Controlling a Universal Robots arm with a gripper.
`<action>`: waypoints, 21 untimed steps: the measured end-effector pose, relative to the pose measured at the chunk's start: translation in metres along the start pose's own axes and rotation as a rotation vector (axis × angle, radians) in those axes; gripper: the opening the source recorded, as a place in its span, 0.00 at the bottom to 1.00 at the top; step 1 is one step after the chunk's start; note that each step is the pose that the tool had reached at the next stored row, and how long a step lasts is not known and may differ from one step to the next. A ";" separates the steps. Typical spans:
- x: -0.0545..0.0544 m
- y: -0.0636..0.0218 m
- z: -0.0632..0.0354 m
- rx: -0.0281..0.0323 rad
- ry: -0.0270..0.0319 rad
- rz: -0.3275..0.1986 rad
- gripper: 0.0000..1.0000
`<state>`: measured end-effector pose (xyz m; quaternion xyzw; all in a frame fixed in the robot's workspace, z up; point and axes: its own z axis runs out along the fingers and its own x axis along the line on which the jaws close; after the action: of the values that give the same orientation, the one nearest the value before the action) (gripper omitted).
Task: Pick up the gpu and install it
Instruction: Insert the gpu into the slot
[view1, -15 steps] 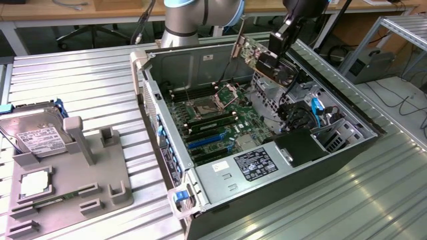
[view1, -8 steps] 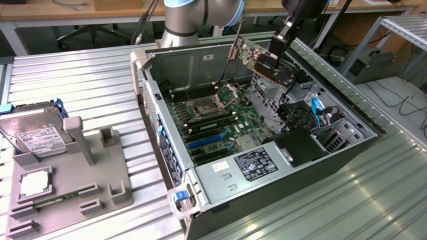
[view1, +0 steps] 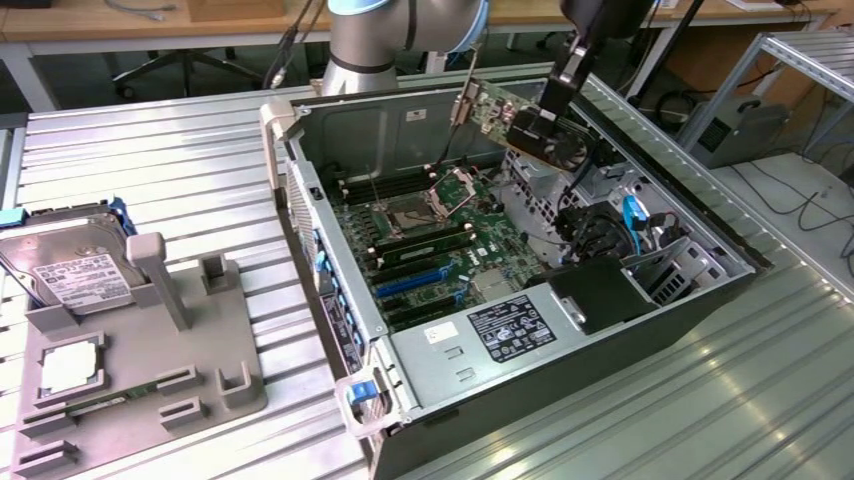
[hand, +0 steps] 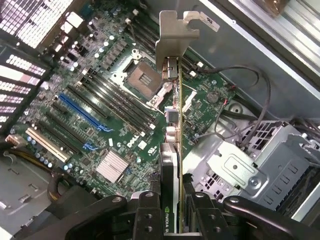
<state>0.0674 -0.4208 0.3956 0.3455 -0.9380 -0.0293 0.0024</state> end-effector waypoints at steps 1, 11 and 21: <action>0.000 0.0001 0.0002 0.0000 0.0010 -0.013 0.27; -0.002 0.0022 0.0036 0.0008 0.0133 -0.166 0.27; -0.004 0.0043 0.0069 0.0003 0.0243 -0.325 0.27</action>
<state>0.0674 -0.4146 0.3890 0.4931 -0.8696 -0.0250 0.0090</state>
